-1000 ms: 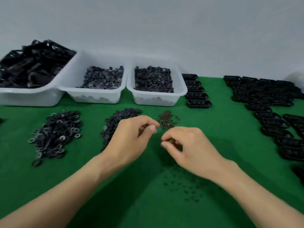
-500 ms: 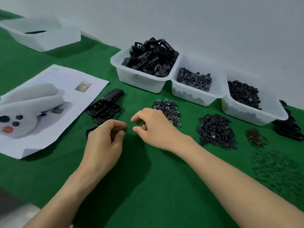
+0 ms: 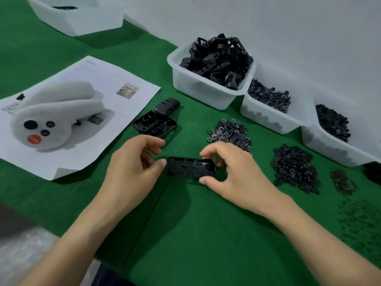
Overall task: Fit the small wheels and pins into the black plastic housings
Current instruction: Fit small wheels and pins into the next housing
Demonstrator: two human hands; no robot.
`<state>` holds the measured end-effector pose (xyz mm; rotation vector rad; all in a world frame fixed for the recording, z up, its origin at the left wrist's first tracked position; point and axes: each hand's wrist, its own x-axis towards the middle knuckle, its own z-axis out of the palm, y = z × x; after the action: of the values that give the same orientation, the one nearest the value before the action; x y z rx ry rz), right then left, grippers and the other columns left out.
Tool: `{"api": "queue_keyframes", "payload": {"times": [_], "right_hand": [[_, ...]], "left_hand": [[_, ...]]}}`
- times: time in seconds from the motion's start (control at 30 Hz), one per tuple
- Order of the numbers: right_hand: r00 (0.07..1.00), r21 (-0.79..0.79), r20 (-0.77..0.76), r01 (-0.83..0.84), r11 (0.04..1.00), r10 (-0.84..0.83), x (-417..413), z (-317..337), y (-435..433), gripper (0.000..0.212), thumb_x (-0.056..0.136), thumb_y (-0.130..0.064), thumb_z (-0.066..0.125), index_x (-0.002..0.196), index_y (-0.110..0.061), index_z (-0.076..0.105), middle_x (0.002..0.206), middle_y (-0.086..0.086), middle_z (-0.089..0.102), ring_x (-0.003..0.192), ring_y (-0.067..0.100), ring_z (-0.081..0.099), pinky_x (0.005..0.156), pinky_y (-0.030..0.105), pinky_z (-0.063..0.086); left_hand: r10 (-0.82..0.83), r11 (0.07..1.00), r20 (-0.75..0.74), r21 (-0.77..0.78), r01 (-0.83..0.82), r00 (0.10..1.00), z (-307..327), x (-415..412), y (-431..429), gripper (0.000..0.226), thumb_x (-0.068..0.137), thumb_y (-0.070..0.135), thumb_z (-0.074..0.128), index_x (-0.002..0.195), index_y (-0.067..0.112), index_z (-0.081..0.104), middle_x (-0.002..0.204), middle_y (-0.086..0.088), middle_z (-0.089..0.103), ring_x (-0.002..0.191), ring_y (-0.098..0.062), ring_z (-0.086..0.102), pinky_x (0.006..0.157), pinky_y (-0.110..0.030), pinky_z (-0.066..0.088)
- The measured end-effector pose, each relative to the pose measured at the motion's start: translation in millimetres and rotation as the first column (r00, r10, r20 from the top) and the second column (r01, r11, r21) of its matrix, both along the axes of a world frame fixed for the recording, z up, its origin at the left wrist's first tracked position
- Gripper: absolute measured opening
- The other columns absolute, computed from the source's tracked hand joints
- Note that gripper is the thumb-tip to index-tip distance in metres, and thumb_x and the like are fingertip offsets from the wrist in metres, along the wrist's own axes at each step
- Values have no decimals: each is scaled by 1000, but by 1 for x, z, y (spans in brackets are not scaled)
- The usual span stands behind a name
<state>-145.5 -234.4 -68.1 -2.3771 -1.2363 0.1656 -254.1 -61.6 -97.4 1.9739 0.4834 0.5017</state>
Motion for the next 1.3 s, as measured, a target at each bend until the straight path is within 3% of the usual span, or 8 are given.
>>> {"api": "queue_keyframes", "payload": {"times": [0.23,0.43,0.53,0.63,0.8,0.9,1.0,1.3], "right_hand": [[984,35,-106,146,989,-142,-14,-4,-72,40,69,-14,79,97,-33,58,98,-19,59,80,0,50,71,9,39],[964,229,-159,245,942,-213,-15,-21,-81,29,70,9,71,89,-12,63,102,-7,59,85,9,58,72,18,51],[920,282,-338,298,912,-196,-15,-26,-76,33,76,15,58,91,-13,63,93,0,63,84,9,61,76,22,53],[864,313,-459,374,873,-206,-11,-26,-79,41,83,18,46,93,-18,63,93,3,67,86,8,64,80,22,52],[960,288,-234,220,932,-155,-16,-26,-94,42,83,14,48,97,-18,70,95,-6,63,87,11,60,77,22,47],[986,159,-146,99,982,-76,-18,-27,-92,48,80,13,44,111,-17,67,101,0,59,95,20,54,82,21,41],[995,76,-88,51,996,-44,-16,-26,-91,54,78,12,39,117,-16,64,102,5,56,97,21,50,86,17,35],[999,22,42,-36,999,35,-14,-30,-97,55,77,13,38,119,-13,63,103,8,58,92,23,52,82,28,42]], "left_hand": [[-508,840,-225,86,536,831,5,14,-31,40,67,30,78,100,42,59,90,25,58,85,6,50,68,-8,38],[-598,766,-199,140,627,776,4,17,-58,25,63,40,78,83,36,64,79,20,59,84,3,50,69,-9,39],[-651,718,-194,156,679,734,5,16,-72,22,64,37,79,80,33,64,78,18,60,83,1,50,70,-10,38],[-564,789,-157,186,585,811,3,17,-69,29,63,29,81,75,32,55,77,15,55,83,0,49,70,-11,39],[-529,814,-175,172,555,830,-1,28,-58,61,65,30,78,113,42,43,108,25,44,105,13,38,83,0,28],[-601,753,-211,177,634,771,-5,38,-64,76,70,24,76,130,40,33,123,28,45,115,9,34,100,-16,26],[-589,760,-197,196,620,784,-9,42,-65,74,71,25,76,129,40,34,116,30,52,111,10,37,104,-29,26],[-537,806,-144,203,556,831,-13,39,-65,62,70,29,75,119,44,39,101,31,58,104,5,42,96,-29,32]]}}
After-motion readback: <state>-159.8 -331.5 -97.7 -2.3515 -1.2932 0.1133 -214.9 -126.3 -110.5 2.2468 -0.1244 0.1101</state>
